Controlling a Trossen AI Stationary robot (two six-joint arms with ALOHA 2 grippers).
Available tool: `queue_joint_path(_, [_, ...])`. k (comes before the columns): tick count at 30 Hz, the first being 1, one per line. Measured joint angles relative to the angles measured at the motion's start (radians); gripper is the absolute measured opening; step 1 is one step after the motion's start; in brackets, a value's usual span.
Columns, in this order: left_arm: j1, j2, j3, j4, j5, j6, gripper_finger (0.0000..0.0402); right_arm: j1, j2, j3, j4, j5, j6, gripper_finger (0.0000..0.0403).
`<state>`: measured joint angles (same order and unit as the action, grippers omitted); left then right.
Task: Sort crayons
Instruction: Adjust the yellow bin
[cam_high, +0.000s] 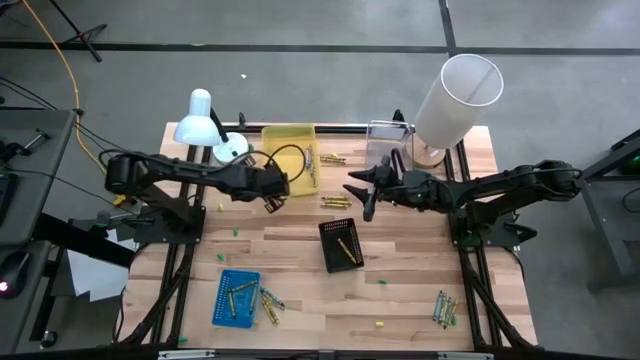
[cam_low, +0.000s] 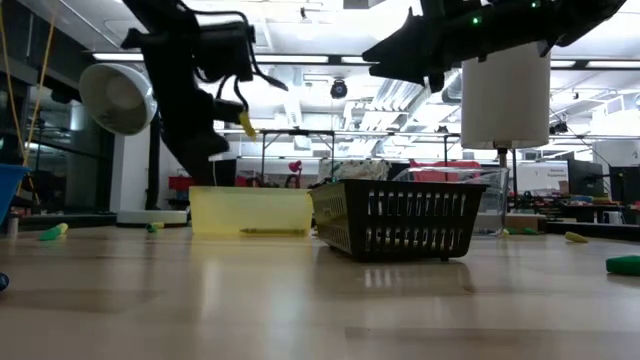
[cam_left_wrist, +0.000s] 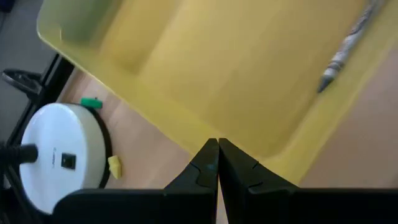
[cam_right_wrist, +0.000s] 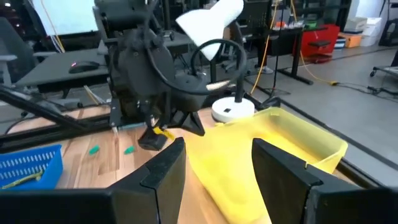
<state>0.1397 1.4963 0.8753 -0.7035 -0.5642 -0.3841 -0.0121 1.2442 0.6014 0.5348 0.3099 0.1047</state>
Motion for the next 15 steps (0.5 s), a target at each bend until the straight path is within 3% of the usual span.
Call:
queue_joint_path(8, [0.0,-0.09,-0.011,-0.069,0.064,0.037,0.0,-0.001,0.0,0.0,0.009,0.003,-0.02,0.0179])
queue_joint_path(15, [0.0,-0.093,-0.011,0.047,0.171,0.066,0.0,-0.001,0.0,0.0,0.003,0.002,-0.011,0.0179])
